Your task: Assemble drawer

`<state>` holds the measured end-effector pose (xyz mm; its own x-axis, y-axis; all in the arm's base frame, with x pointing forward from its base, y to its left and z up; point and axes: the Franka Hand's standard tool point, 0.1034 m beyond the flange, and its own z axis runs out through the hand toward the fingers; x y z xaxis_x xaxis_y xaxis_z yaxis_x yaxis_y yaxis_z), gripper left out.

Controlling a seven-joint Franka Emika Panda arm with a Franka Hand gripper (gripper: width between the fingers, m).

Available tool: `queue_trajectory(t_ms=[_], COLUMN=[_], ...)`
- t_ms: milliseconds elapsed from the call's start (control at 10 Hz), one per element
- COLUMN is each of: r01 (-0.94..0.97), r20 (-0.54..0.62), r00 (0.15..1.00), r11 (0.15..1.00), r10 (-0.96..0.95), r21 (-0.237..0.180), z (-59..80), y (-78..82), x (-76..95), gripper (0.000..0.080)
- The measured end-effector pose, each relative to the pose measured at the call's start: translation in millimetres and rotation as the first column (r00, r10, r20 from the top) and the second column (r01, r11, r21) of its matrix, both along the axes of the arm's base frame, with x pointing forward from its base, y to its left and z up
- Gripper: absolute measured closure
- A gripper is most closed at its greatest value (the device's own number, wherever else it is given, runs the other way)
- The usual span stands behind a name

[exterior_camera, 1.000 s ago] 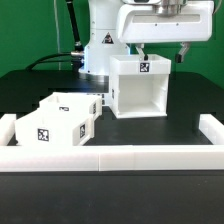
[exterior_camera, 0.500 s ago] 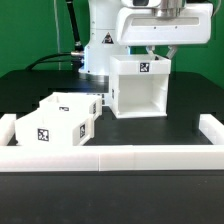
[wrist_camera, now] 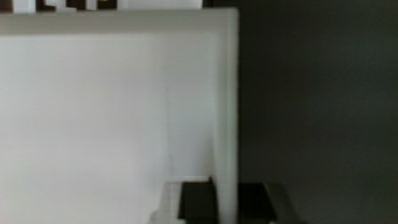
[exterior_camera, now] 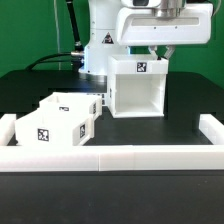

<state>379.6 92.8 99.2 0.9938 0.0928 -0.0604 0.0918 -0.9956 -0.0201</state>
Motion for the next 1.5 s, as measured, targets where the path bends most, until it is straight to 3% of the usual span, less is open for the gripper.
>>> queue_trajectory(t_ms=[300, 400, 900, 1300, 1500], r01=[0.001, 0.030, 0.084, 0.070, 0.077], r20=[0.000, 0.013, 0.077, 0.203, 0.247], r00=[1.000, 0.999, 0.993, 0.976, 0.964], r11=[1.000, 1.000, 0.996, 0.995, 0.993], r10=[-0.001, -0.030, -0.086, -0.083, -0.097], r21=[0.000, 0.003, 0.038, 0.072, 0.087], z=[-0.1, -0.4, -0.2, -0.7, -0.8], y=[0.0, 0.7, 1.1, -3.4, -0.2], x=[0.5, 9.8, 90.8, 162.0, 184.5], gripper=[0.0762, 0.0762, 0.0762, 0.0762, 0.0762])
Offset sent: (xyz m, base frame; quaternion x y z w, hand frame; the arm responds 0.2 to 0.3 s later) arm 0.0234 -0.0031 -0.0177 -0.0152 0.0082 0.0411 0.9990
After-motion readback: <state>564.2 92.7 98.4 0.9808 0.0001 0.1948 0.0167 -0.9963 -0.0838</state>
